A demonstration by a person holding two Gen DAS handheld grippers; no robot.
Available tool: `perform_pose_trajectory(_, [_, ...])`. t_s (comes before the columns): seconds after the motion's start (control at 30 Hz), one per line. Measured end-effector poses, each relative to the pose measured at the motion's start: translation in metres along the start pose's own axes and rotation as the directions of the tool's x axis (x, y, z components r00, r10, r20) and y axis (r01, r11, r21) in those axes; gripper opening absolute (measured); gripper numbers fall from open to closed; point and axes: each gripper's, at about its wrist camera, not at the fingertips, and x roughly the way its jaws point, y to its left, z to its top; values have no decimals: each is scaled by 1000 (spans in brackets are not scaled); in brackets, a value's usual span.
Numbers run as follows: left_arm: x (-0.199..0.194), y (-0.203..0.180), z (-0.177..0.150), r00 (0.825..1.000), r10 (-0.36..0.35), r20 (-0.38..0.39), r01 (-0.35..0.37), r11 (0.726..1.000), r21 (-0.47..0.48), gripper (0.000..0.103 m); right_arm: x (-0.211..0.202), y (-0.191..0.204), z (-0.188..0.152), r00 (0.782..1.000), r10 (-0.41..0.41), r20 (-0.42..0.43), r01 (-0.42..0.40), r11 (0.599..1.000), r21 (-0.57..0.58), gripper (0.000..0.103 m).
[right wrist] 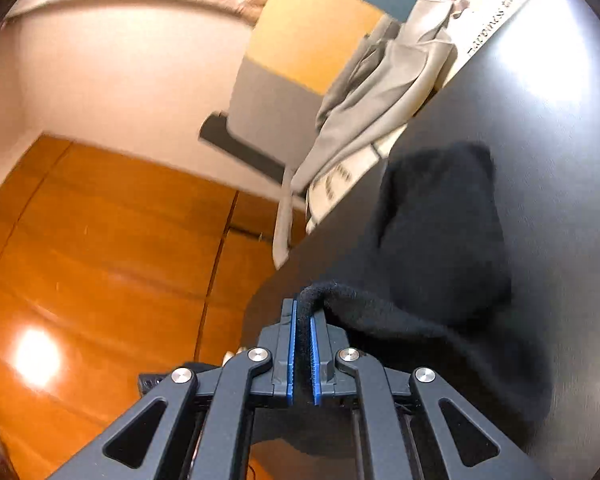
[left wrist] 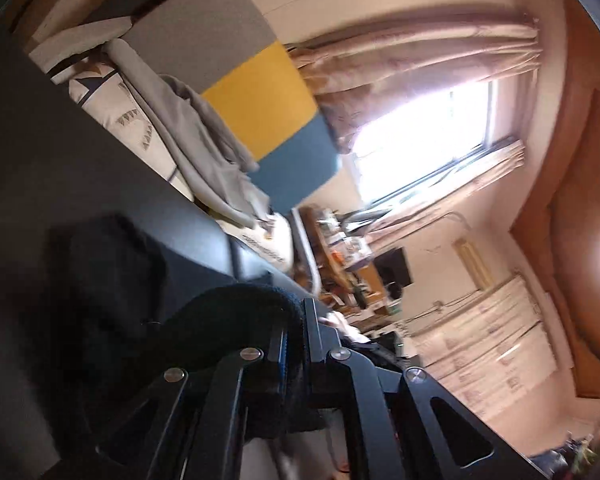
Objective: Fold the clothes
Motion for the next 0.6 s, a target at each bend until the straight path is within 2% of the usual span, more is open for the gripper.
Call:
perform_pose_trajectory(0.07, [31,26,19,998,43,-34,-45,998,-52,4,14,-19,21,998,-54,21,52,997,61,7])
perform_pose_trajectory(0.1, [47,42,26,996,72,-53,-77,993,-89,4,23,-33,28,998,-57,14,55,992,111,11])
perform_pose_trajectory(0.13, [59,62,31,990,127,-54,-134,980,-148,4,31,-47,34,998,-62,7,61,986,156,11])
perform_pose_trajectory(0.23, [72,101,38,990,137,-33,-141,952,-273,10,45,-74,35,996,-86,-26,90,969,230,13])
perform_pose_trajectory(0.3, [65,113,38,993,118,16,-106,941,-321,15,41,-77,34,998,-52,-20,55,972,227,20])
perform_pose_trajectory(0.33, [58,117,38,993,108,50,-85,938,-336,17,38,-76,33,999,-35,-14,37,975,218,24])
perform_pose_trajectory(0.37, [52,117,39,991,112,73,-81,938,-336,17,33,-74,31,1000,-11,-11,13,978,207,42])
perform_pose_trajectory(0.4, [46,118,40,988,117,97,-79,939,-335,17,28,-69,30,1000,14,-9,-12,982,187,67])
perform_pose_trajectory(0.47, [33,118,36,980,140,141,-87,940,-330,19,23,-61,27,999,49,-21,-45,988,146,83])
perform_pose_trajectory(0.53, [20,119,27,967,176,183,-107,936,-337,20,25,-49,20,996,46,-81,-39,996,86,84])
perform_pose_trajectory(0.6, [16,119,12,957,203,210,-126,936,-330,20,29,-45,18,991,-74,-109,73,997,-10,85])
